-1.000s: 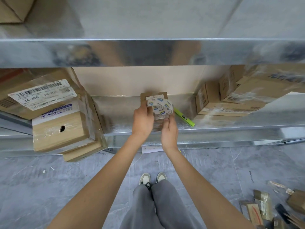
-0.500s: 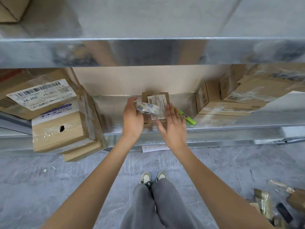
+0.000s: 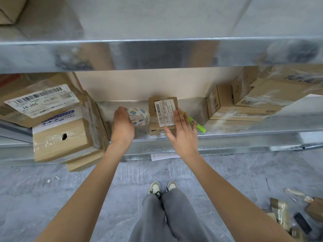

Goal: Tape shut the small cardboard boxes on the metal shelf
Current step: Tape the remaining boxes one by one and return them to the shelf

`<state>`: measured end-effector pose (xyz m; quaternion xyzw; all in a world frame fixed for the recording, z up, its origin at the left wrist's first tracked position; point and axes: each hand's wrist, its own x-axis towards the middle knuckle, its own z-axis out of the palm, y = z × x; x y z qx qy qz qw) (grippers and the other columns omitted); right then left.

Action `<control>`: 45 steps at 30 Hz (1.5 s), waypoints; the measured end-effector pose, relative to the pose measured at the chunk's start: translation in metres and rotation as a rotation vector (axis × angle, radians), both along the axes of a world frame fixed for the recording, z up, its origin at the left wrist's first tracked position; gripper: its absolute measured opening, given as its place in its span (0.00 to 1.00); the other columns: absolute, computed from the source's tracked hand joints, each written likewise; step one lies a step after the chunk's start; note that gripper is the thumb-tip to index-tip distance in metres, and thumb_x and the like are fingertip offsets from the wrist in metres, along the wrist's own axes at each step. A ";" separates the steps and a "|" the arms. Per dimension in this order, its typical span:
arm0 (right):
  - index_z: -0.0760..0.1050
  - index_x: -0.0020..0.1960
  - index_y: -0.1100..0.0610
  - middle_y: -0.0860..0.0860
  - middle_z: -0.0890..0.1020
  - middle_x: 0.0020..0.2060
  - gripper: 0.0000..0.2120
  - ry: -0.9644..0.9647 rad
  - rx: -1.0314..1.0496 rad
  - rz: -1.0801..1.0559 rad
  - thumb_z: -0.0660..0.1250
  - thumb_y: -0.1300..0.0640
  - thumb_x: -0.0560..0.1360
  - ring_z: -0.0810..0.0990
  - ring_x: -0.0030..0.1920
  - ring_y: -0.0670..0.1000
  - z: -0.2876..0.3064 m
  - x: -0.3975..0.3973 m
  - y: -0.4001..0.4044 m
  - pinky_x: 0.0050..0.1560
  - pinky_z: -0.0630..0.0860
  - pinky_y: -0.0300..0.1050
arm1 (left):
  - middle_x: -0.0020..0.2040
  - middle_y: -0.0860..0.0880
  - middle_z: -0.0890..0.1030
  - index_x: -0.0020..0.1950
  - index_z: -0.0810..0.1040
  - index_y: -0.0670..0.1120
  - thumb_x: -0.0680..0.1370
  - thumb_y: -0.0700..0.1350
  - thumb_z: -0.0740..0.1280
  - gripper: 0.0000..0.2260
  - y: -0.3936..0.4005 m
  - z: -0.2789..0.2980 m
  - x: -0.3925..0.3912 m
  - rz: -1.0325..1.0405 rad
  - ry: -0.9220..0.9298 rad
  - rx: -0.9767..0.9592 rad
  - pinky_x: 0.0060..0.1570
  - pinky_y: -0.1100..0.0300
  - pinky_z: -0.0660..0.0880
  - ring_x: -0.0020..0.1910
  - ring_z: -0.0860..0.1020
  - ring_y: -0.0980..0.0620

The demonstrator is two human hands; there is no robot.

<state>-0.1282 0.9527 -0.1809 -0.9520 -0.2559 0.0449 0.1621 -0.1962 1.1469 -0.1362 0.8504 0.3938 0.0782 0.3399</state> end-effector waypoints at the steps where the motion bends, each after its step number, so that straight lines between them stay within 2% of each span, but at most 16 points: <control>1: 0.55 0.78 0.55 0.50 0.57 0.78 0.34 0.000 0.004 0.000 0.53 0.36 0.79 0.54 0.78 0.53 0.000 0.000 0.000 0.75 0.50 0.60 | 0.59 0.36 0.74 0.59 0.70 0.35 0.77 0.31 0.55 0.12 0.001 -0.002 -0.003 -0.011 0.013 0.023 0.51 0.51 0.72 0.55 0.75 0.37; 4: 0.54 0.79 0.55 0.50 0.56 0.78 0.34 0.009 0.011 -0.003 0.53 0.37 0.79 0.53 0.78 0.53 -0.001 0.000 0.000 0.75 0.50 0.61 | 0.60 0.35 0.74 0.61 0.69 0.35 0.77 0.31 0.56 0.13 0.000 -0.009 -0.007 -0.008 0.038 0.017 0.51 0.50 0.72 0.56 0.75 0.37; 7: 0.53 0.79 0.56 0.50 0.56 0.78 0.35 -0.001 -0.009 -0.002 0.51 0.36 0.79 0.53 0.78 0.53 0.000 -0.002 0.001 0.75 0.49 0.61 | 0.61 0.36 0.75 0.62 0.70 0.35 0.77 0.30 0.54 0.14 -0.003 -0.014 -0.003 0.047 0.028 -0.101 0.55 0.50 0.75 0.58 0.76 0.38; 12: 0.52 0.79 0.58 0.53 0.56 0.78 0.42 -0.036 -0.100 -0.022 0.45 0.29 0.75 0.52 0.78 0.54 0.003 -0.006 0.006 0.75 0.48 0.63 | 0.61 0.36 0.75 0.62 0.69 0.36 0.77 0.30 0.53 0.15 0.000 -0.018 0.005 0.080 0.008 -0.181 0.58 0.44 0.75 0.59 0.76 0.38; 17: 0.50 0.79 0.59 0.55 0.54 0.78 0.46 -0.046 -0.162 -0.024 0.45 0.28 0.73 0.49 0.78 0.53 0.008 -0.008 0.008 0.74 0.46 0.65 | 0.61 0.37 0.75 0.63 0.68 0.36 0.78 0.30 0.54 0.14 0.001 -0.023 0.008 0.126 -0.035 -0.204 0.56 0.48 0.76 0.59 0.76 0.39; 19: 0.46 0.79 0.62 0.57 0.51 0.78 0.49 -0.058 -0.206 -0.036 0.42 0.26 0.72 0.46 0.79 0.54 0.009 -0.011 0.013 0.74 0.43 0.66 | 0.62 0.38 0.75 0.64 0.66 0.38 0.80 0.32 0.56 0.12 -0.006 -0.027 0.009 0.288 -0.117 -0.356 0.54 0.49 0.77 0.58 0.77 0.40; 22: 0.44 0.78 0.65 0.61 0.48 0.78 0.53 -0.083 -0.201 -0.071 0.44 0.25 0.70 0.45 0.78 0.57 0.011 -0.019 0.022 0.73 0.42 0.68 | 0.60 0.41 0.77 0.58 0.70 0.43 0.80 0.34 0.62 0.09 -0.019 -0.028 0.011 0.638 -0.313 -0.846 0.52 0.56 0.76 0.55 0.77 0.45; 23: 0.46 0.78 0.65 0.61 0.49 0.78 0.53 -0.104 -0.191 -0.068 0.46 0.25 0.70 0.47 0.78 0.58 0.011 -0.022 0.028 0.73 0.43 0.69 | 0.58 0.41 0.78 0.56 0.72 0.44 0.79 0.34 0.63 0.09 -0.021 -0.029 0.011 0.689 -0.329 -0.922 0.52 0.57 0.75 0.54 0.77 0.46; 27: 0.53 0.78 0.61 0.63 0.54 0.77 0.51 -0.057 -0.155 -0.087 0.50 0.25 0.69 0.50 0.76 0.66 0.010 -0.031 0.056 0.68 0.51 0.74 | 0.54 0.40 0.80 0.54 0.76 0.42 0.78 0.33 0.64 0.07 -0.027 -0.028 0.009 0.605 -0.234 -0.850 0.57 0.50 0.77 0.50 0.79 0.44; 29: 0.62 0.76 0.58 0.64 0.60 0.75 0.43 -0.059 -0.151 -0.141 0.58 0.30 0.71 0.57 0.74 0.69 0.011 -0.032 0.065 0.63 0.62 0.74 | 0.57 0.40 0.80 0.57 0.76 0.42 0.78 0.33 0.63 0.10 -0.028 -0.026 0.006 0.581 -0.248 -0.845 0.56 0.53 0.76 0.52 0.79 0.44; 31: 0.68 0.73 0.56 0.62 0.66 0.73 0.34 -0.121 -0.125 -0.161 0.64 0.36 0.74 0.63 0.72 0.69 0.011 -0.030 0.066 0.59 0.70 0.68 | 0.60 0.39 0.80 0.62 0.75 0.40 0.79 0.33 0.63 0.12 -0.031 -0.021 0.003 0.556 -0.290 -0.914 0.53 0.58 0.74 0.53 0.78 0.46; 34: 0.69 0.72 0.53 0.58 0.65 0.74 0.28 -0.131 0.040 -0.157 0.62 0.40 0.77 0.61 0.73 0.68 0.013 -0.025 0.060 0.59 0.67 0.67 | 0.61 0.37 0.79 0.67 0.73 0.38 0.81 0.40 0.64 0.15 -0.040 -0.008 -0.002 0.478 -0.335 -1.124 0.60 0.54 0.76 0.56 0.80 0.43; 37: 0.66 0.74 0.48 0.51 0.62 0.76 0.29 -0.015 0.240 -0.149 0.54 0.36 0.77 0.56 0.76 0.61 0.023 -0.026 0.059 0.64 0.62 0.64 | 0.60 0.39 0.81 0.66 0.75 0.40 0.79 0.52 0.66 0.20 -0.046 0.011 -0.002 0.329 -0.366 -1.232 0.65 0.46 0.73 0.61 0.79 0.41; 39: 0.66 0.74 0.46 0.49 0.61 0.76 0.28 0.131 0.500 -0.171 0.52 0.37 0.77 0.55 0.76 0.57 0.029 -0.030 0.061 0.69 0.60 0.61 | 0.57 0.43 0.83 0.63 0.78 0.43 0.79 0.52 0.67 0.17 -0.049 0.025 0.002 0.323 -0.444 -1.168 0.63 0.46 0.75 0.60 0.80 0.44; 42: 0.69 0.72 0.49 0.49 0.65 0.75 0.23 0.297 0.832 -0.222 0.59 0.45 0.79 0.58 0.76 0.53 0.032 -0.037 0.065 0.74 0.57 0.57 | 0.50 0.47 0.85 0.55 0.81 0.44 0.81 0.44 0.63 0.08 -0.044 0.036 0.007 0.283 -0.522 -0.743 0.56 0.54 0.77 0.53 0.82 0.49; 45: 0.73 0.69 0.55 0.52 0.73 0.69 0.20 0.417 1.024 -0.300 0.60 0.49 0.80 0.69 0.70 0.51 0.027 -0.041 0.067 0.71 0.65 0.56 | 0.46 0.47 0.83 0.54 0.80 0.43 0.83 0.47 0.58 0.13 -0.036 0.035 0.009 0.056 -0.293 -0.292 0.45 0.58 0.72 0.49 0.80 0.45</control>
